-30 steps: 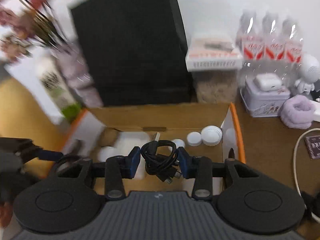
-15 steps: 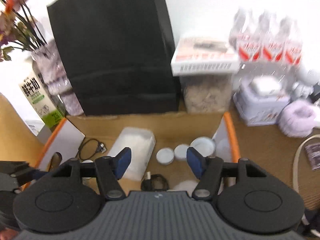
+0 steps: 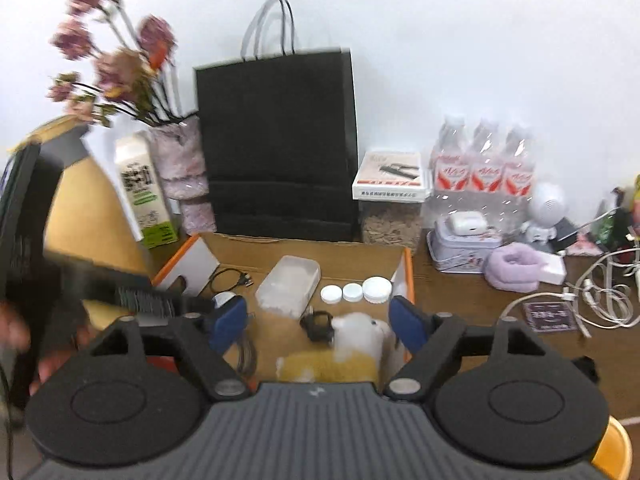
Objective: Organize objects
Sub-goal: 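Withdraw both tools from the box back over the table, then grasp a white cap with right while left grasps the red rose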
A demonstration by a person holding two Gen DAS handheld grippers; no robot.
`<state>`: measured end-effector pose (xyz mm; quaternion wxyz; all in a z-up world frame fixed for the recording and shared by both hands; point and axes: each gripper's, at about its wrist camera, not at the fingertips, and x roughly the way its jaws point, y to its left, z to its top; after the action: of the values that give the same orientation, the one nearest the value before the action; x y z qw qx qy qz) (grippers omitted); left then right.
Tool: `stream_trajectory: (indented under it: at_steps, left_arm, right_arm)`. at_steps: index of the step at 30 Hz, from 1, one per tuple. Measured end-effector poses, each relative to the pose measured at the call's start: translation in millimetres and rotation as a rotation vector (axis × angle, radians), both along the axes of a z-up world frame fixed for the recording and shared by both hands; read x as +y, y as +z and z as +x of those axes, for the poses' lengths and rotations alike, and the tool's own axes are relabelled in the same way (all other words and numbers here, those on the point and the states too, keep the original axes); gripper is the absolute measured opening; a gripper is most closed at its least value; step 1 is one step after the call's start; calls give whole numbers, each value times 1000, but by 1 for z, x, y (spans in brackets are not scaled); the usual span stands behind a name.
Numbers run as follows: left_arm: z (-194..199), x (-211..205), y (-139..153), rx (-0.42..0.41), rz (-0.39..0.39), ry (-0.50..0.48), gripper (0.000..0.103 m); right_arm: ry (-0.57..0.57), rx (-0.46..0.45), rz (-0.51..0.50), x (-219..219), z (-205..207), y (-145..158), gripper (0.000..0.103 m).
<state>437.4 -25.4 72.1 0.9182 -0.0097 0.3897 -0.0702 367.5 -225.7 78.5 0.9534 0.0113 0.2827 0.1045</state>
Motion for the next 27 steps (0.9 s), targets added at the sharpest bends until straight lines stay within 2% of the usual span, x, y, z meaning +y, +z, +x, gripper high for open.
stream_trajectory:
  at_steps: [2,4,5,9,11,13,15,17,19,23,25,27]
  left_arm:
    - [-64,4,17,-164,11,-17,90]
    - [-138,8,15,-317,-12,-73,101]
    - [-178,12,7,-371,-39,-94,103]
    - [-300,17,-41,-401,-126,-103,103]
    - [-341,13,-70,-410,-106,-169,103]
    - [-368,10,-90,-382,-76,-216,103]
    - [-381,10,-95,-353,-65,-210,103]
    - [-383,14,-90,-373,-48,-190,103]
    - [-374,18,-81,-396,-25,-131,103]
    - [-336,26,-66,-362,30,-59,103]
    - [-316,35,-54,-395,57,-76,103]
    - [-285,44,-50,-438,71,-86,103]
  right_arm:
    - [12,-76,8,-10,-46,0,95]
    - [16,-151,40,-20,-96,-9,98]
    - [20,-171,67,-25,-122,-17,99]
    - [-11,-182,136,-27,-218,-61,101]
    - [-11,-156,153,-25,-253,-84,101]
    - [24,-105,116,-24,-273,-97,101]
    - [18,-89,63,-24,-290,-100,101]
    - [27,-81,39,-25,-302,-97,101]
    - [18,-87,31,-25,-308,-91,101]
    - [-61,-186,22,-35,-311,-54,96]
    - [-60,-253,39,-46,-308,-29,96]
    - [-38,-280,49,-51,-295,-14,95]
